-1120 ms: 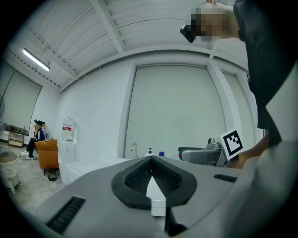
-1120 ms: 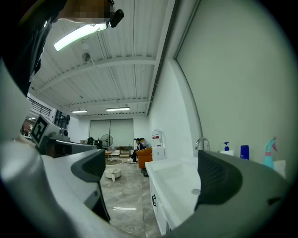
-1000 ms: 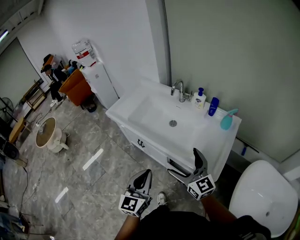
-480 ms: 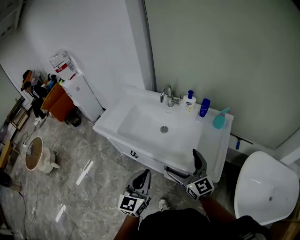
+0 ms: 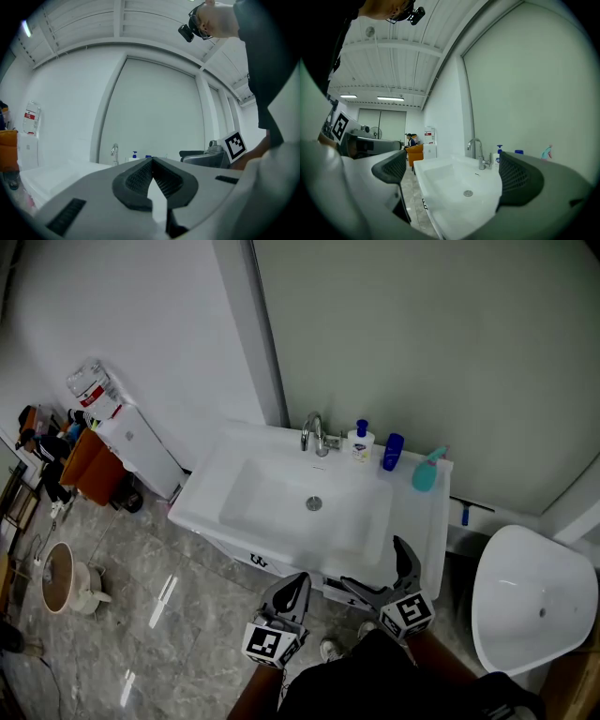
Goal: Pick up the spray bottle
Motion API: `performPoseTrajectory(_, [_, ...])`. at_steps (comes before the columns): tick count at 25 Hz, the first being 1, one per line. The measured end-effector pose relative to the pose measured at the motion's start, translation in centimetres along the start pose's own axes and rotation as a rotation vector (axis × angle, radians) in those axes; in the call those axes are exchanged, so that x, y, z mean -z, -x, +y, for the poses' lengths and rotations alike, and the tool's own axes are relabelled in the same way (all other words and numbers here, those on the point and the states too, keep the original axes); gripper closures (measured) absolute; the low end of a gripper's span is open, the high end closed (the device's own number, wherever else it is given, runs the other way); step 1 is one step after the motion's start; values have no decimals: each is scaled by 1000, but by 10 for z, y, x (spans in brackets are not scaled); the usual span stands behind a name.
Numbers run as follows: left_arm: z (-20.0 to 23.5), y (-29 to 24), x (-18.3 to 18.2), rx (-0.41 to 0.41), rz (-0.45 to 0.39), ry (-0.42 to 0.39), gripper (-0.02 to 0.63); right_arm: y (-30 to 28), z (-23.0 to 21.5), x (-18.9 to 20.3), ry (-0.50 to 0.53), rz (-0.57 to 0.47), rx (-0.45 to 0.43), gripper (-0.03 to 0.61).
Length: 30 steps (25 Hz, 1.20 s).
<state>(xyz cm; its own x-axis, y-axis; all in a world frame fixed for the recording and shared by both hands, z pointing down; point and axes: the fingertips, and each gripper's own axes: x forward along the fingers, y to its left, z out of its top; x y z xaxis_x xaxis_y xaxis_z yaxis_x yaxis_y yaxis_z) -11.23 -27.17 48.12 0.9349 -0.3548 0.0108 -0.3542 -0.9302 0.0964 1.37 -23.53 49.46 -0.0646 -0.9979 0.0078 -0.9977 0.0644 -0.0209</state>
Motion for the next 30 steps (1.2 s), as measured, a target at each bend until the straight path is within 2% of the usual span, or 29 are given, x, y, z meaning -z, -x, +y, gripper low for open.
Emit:
performPoseTrajectory(7, [-2, -43, 4, 49, 28, 9, 618, 0, -43, -3, 5, 8, 75, -12])
performPoseTrajectory(15, [-11, -110, 9, 134, 40, -32, 618, -1, -108, 3, -12, 19, 161, -12])
performPoseTrajectory(21, [-22, -154, 13, 182, 54, -29, 618, -1, -154, 12, -5, 56, 225, -11])
performPoseTrajectory(30, [-31, -208, 17, 215, 90, -40, 618, -4, -213, 21, -31, 62, 295, -11])
